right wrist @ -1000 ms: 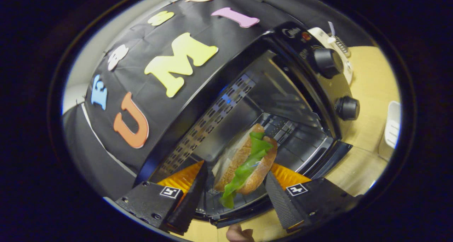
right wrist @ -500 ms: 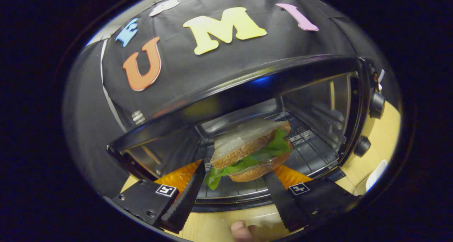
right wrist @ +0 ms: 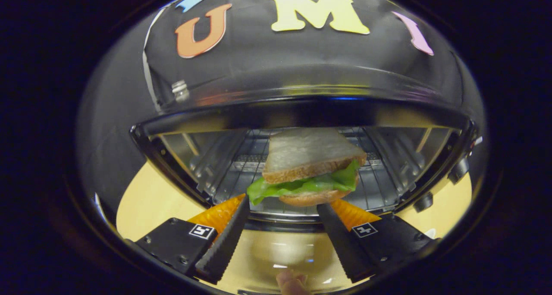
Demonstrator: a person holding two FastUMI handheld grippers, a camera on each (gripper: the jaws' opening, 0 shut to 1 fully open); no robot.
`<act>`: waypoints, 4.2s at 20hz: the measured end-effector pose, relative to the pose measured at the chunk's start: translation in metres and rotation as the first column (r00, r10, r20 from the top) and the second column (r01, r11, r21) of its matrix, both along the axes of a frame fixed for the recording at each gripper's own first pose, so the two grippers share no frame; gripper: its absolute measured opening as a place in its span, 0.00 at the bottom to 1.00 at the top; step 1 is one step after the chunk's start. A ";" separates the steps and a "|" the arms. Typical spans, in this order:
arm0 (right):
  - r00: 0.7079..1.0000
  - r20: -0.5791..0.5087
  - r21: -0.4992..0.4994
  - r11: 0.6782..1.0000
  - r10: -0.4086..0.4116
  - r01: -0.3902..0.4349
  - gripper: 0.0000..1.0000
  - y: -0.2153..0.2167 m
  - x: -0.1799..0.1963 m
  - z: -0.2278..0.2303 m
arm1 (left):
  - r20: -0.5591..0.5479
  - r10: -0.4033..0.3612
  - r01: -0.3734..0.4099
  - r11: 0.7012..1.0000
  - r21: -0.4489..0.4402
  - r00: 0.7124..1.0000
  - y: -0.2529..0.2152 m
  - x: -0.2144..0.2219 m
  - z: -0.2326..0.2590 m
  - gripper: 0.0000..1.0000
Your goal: Open the electric oven with the left hand, put the food in, and close the electric oven.
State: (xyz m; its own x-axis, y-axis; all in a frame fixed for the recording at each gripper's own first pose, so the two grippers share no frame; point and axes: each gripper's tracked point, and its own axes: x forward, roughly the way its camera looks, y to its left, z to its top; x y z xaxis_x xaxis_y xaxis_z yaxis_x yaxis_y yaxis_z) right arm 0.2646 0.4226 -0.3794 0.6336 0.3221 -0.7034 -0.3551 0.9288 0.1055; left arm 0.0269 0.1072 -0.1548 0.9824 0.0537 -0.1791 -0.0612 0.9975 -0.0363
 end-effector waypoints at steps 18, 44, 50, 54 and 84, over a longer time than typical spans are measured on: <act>0.892 0.452 0.112 0.993 -0.020 -0.034 1.00 -0.104 -0.100 0.192 | -0.056 -0.009 0.010 1.000 0.007 0.998 -0.017 0.031 -0.025 0.85; 0.607 0.714 0.257 0.937 -0.349 0.237 0.89 -0.366 -0.184 0.334 | -0.510 -0.234 0.204 0.972 -0.116 0.828 -0.195 0.066 -0.212 0.94; 0.603 0.690 0.295 0.916 -0.400 0.271 0.89 -0.398 -0.177 0.325 | -0.552 -0.173 0.189 0.982 -0.029 0.816 -0.201 0.072 -0.220 0.94; 0.618 0.674 0.302 0.914 -0.405 0.269 0.90 -0.402 -0.172 0.316 | -0.569 -0.160 0.178 0.984 -0.025 0.807 -0.200 0.072 -0.218 0.93; 0.665 0.656 0.201 0.932 -0.357 0.302 0.89 -0.409 -0.167 0.294 | -0.211 -0.131 0.153 0.984 0.087 0.969 -0.191 0.158 -0.079 0.98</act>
State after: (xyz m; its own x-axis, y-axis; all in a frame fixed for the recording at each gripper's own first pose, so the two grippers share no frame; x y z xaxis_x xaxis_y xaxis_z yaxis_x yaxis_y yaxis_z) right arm 0.0975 0.0136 -0.0858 0.9991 0.0287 -0.0308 -0.0278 0.9992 0.0304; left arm 0.1852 -0.0834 -0.2341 0.9248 -0.0553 -0.3765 0.0858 0.9942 0.0645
